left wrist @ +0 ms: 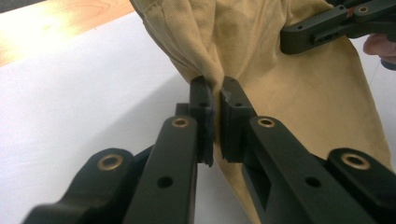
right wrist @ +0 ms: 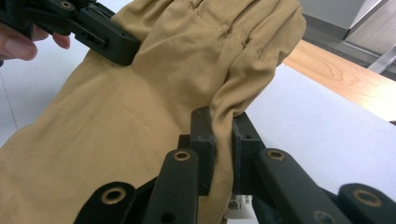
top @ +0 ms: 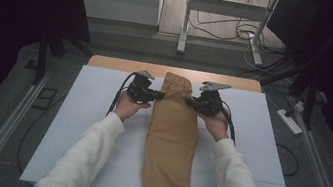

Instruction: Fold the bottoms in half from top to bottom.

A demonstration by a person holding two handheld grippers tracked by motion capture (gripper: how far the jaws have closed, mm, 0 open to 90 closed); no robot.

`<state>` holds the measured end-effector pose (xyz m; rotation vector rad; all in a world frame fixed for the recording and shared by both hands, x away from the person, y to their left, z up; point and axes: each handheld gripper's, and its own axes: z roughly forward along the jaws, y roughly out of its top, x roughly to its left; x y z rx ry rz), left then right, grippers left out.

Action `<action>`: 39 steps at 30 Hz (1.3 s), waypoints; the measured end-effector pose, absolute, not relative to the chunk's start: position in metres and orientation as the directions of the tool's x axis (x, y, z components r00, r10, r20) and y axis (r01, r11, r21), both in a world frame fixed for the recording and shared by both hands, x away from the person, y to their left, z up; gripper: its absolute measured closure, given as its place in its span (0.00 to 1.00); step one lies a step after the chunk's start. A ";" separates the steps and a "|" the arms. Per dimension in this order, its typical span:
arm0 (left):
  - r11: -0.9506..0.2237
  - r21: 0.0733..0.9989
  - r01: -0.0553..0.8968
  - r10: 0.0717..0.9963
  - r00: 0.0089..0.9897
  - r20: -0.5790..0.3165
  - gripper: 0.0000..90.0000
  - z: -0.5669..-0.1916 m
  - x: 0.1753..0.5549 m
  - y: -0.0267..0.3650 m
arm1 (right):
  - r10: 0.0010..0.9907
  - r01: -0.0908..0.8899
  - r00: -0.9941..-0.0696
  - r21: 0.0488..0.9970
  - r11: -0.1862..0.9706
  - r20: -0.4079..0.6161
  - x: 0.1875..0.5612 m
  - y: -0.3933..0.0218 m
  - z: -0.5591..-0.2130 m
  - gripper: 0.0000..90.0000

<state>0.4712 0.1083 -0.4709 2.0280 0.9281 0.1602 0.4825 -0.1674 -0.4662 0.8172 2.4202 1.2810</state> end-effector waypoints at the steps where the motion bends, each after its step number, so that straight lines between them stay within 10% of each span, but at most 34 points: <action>1: -0.336 0.763 0.552 0.666 0.712 -0.223 0.94 -0.469 0.471 0.108 | 0.600 0.346 -0.800 0.825 0.446 0.011 0.482 -0.168 -0.465 0.91; 39: -0.338 0.804 0.489 0.679 0.719 -0.151 0.94 -0.427 0.486 0.107 | 0.620 0.263 -0.782 0.874 0.408 -0.054 0.494 -0.168 -0.427 0.91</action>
